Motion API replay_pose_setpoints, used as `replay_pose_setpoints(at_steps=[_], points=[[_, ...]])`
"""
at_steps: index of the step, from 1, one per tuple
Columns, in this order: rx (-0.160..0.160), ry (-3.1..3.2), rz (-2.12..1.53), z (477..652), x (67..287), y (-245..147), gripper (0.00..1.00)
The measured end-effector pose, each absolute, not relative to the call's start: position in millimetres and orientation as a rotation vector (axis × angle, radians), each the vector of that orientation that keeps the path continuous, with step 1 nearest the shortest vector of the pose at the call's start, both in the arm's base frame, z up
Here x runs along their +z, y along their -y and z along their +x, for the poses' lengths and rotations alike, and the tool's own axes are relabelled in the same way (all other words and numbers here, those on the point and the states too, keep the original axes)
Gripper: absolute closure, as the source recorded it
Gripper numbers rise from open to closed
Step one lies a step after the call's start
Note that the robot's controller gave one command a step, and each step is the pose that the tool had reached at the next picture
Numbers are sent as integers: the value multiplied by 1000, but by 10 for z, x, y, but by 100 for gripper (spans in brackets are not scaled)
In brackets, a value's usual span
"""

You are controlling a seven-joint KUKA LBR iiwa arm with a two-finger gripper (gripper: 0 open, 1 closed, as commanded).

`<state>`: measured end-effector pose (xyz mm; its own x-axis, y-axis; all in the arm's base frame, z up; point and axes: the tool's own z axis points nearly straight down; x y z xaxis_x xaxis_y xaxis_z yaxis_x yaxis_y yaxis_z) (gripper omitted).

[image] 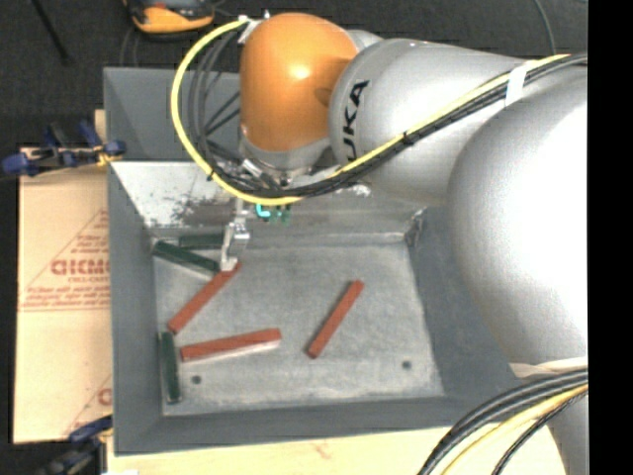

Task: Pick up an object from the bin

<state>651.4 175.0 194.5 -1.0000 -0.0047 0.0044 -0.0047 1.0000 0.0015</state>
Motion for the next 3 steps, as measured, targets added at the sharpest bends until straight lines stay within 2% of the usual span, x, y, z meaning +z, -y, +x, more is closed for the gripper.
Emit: replay_pose_setpoints(at_steps=[1, 2, 3], points=[[-5, 3146, 3, 6533, 2000, -1744, 0], [-7, 3150, -11, 6498, 1376, -1711, 0], [-6, 3171, 28, 6386, 820, -1762, 0]])
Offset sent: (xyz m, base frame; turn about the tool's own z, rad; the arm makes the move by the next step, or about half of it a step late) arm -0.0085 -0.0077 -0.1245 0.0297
